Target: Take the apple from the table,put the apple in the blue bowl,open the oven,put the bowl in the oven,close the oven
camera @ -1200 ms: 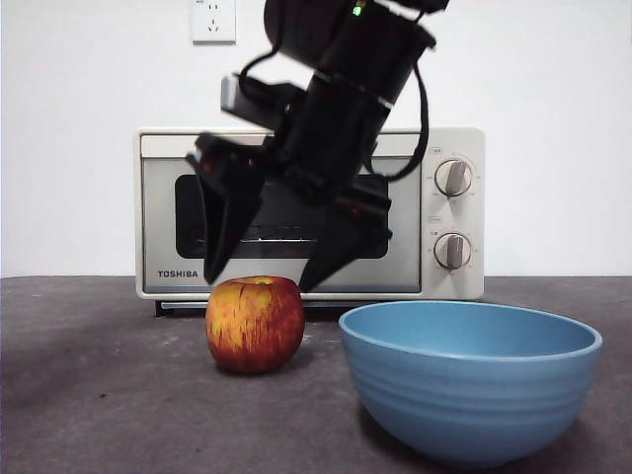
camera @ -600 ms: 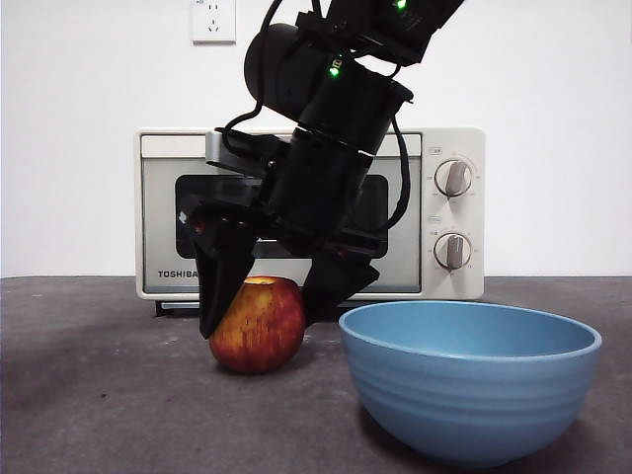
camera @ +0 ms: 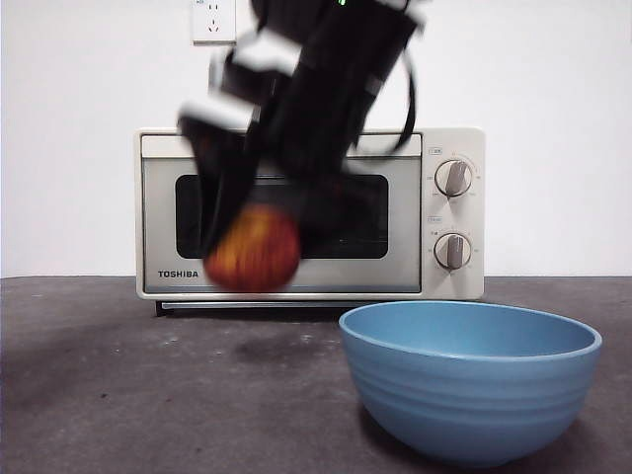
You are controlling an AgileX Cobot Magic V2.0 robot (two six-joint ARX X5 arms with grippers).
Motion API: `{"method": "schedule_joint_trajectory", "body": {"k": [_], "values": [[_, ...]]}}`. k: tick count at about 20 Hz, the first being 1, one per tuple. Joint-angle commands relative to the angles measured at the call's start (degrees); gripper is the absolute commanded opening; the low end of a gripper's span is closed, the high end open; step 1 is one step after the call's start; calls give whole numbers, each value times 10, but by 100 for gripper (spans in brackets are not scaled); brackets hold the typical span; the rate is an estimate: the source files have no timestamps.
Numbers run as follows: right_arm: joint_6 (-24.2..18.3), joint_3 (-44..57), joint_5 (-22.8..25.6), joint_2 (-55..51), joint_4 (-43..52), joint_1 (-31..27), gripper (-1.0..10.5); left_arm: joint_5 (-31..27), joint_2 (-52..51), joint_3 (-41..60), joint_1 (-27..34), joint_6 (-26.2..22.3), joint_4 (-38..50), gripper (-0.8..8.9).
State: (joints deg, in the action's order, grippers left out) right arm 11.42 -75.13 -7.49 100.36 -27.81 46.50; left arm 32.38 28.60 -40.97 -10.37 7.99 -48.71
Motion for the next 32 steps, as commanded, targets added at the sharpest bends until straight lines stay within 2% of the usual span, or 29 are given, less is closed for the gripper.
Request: {"method": "schedule_joint_trajectory", "body": {"k": [1, 5, 8, 12, 19, 26, 32], "values": [[0, -16, 8, -45, -46, 6, 331, 2, 2, -8, -2, -13, 3, 7], [-7, -8, 40, -129, -145, 8, 332, 2, 2, -8, -2, -14, 3, 7], [-7, 42, 50, -185, -159, 17, 332, 2, 2, -8, -2, -16, 4, 7], [3, 154, 68, -242, -135, 25, 332, 2, 2, -8, -2, -16, 4, 7], [36, 315, 60, -256, -3, 29, 333, 2, 2, -8, -2, -15, 2, 7], [45, 347, 54, -255, 21, 48, 438, 2, 2, -8, -2, -15, 3, 7], [42, 344, 74, -255, 21, 51, 441, 2, 10, -8, -2, -13, 8, 7]]}}
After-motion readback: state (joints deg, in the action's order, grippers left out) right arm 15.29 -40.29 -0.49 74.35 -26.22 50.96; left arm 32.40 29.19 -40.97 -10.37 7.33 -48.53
